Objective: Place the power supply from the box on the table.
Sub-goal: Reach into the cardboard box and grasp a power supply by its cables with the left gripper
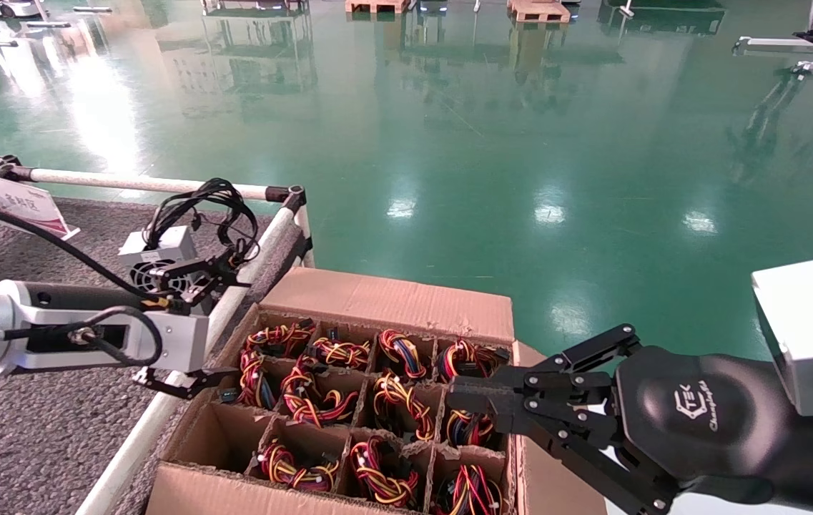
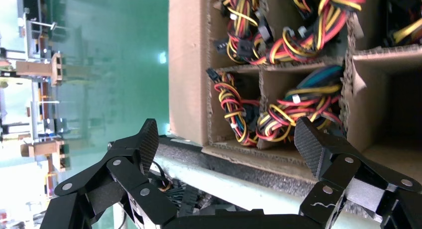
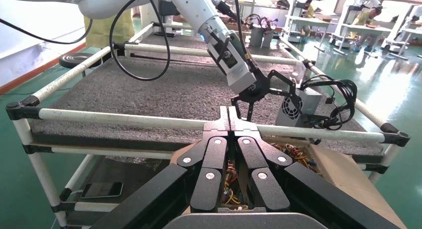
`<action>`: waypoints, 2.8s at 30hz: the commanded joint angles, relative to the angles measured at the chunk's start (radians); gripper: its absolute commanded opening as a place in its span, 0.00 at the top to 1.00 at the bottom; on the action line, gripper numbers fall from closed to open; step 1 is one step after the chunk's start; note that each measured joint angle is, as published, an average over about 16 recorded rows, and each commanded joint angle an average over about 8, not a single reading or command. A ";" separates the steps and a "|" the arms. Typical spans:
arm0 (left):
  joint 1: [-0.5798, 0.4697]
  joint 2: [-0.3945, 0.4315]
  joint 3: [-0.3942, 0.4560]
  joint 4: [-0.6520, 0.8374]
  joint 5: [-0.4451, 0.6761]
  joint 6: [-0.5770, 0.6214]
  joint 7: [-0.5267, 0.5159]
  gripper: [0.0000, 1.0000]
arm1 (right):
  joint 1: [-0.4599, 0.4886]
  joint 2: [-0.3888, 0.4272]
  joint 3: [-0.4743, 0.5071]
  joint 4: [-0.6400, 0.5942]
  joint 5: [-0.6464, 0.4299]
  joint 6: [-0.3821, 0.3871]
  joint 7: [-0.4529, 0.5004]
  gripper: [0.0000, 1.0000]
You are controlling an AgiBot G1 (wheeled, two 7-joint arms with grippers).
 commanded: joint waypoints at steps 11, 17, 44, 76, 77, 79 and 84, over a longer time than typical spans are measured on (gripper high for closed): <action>-0.091 0.022 0.119 0.046 -0.003 0.039 0.059 0.00 | 0.000 0.000 0.000 0.000 0.000 0.000 0.000 1.00; -0.122 0.038 0.158 0.079 -0.018 0.058 0.088 0.00 | 0.000 0.000 0.000 0.000 0.000 0.000 0.000 1.00; -0.112 0.098 0.191 0.182 -0.007 -0.004 0.200 0.00 | 0.000 0.000 0.000 0.000 0.000 0.000 0.000 1.00; -0.074 0.133 0.193 0.222 0.002 -0.062 0.268 1.00 | 0.000 0.000 0.000 0.000 0.000 0.000 0.000 1.00; -0.073 0.133 0.193 0.222 0.001 -0.062 0.269 1.00 | 0.000 0.000 0.000 0.000 0.000 0.000 0.000 1.00; -0.073 0.132 0.193 0.222 0.000 -0.061 0.272 1.00 | 0.000 0.000 0.000 0.000 0.000 0.000 0.000 1.00; -0.071 0.131 0.192 0.222 -0.002 -0.059 0.277 1.00 | 0.000 0.000 0.000 0.000 0.000 0.000 0.000 1.00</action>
